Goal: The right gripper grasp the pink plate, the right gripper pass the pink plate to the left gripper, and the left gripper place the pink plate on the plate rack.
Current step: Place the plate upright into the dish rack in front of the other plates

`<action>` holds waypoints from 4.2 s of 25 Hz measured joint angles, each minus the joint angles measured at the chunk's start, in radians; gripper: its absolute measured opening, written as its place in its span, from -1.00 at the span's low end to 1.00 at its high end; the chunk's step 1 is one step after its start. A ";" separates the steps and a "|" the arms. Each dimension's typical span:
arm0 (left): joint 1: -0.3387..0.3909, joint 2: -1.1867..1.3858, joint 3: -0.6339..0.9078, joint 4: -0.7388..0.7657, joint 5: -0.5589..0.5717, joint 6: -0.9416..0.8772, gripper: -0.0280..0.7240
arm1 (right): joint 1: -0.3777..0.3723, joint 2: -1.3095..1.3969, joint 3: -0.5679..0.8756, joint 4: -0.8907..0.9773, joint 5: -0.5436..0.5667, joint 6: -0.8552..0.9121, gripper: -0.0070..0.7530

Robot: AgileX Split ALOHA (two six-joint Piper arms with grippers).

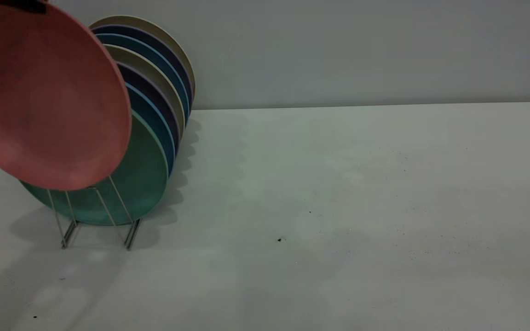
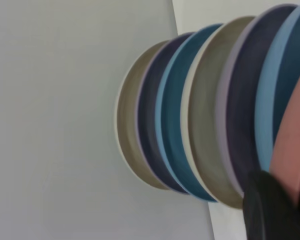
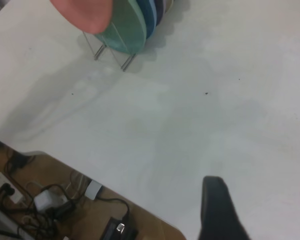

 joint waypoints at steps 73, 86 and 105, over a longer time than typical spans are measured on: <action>-0.089 -0.078 0.245 0.141 -0.357 -0.095 -0.89 | 0.000 -0.003 0.000 -0.016 -0.003 -0.004 0.23; -0.089 -0.078 0.246 0.149 -0.232 -0.131 -0.84 | 0.000 -0.003 0.000 -0.016 -0.003 -0.004 0.23; -0.089 -0.078 0.246 0.148 -0.215 -0.177 -0.65 | 0.000 -0.003 0.000 -0.016 0.000 -0.004 0.23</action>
